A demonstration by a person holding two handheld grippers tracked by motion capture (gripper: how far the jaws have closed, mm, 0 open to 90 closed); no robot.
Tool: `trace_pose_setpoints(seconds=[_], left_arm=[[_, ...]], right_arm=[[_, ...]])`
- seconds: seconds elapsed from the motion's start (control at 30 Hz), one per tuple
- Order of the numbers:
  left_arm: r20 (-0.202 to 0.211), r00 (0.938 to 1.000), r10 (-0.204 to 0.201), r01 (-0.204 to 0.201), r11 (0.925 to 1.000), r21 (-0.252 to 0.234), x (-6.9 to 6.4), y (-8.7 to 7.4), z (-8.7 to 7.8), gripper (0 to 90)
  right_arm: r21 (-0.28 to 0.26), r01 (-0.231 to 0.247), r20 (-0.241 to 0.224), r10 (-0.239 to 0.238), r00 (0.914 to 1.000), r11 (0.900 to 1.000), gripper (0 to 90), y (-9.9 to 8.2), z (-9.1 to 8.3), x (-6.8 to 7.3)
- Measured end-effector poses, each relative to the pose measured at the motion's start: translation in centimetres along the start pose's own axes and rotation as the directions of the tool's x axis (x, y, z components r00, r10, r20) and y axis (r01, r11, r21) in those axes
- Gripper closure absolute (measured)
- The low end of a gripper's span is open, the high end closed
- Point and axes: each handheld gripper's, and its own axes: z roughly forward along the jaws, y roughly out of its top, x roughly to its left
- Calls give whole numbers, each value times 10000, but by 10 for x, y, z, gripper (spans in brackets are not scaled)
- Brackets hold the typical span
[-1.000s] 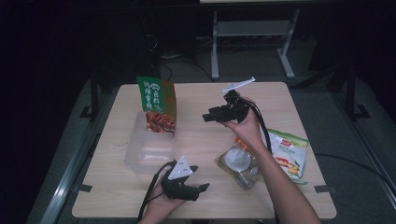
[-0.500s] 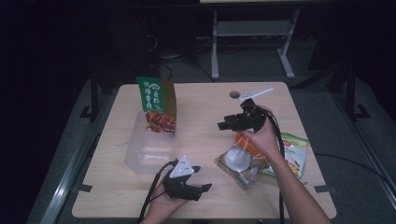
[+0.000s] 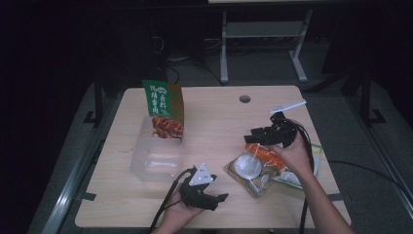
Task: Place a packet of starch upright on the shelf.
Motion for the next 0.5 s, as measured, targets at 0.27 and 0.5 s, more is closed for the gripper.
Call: trace_pose_setpoints(seconds=[0.27,0.5], left_arm=[[-108,9998,156,-156,9999,26,4,16,16,282],[-148,9998,151,-148,9997,204,13,29,37,289]], right_arm=[[91,-366,196,364,9991,9993,450,-23,-17,-9],[96,-530,305,527,9981,9985,449,-37,-29,-14]])
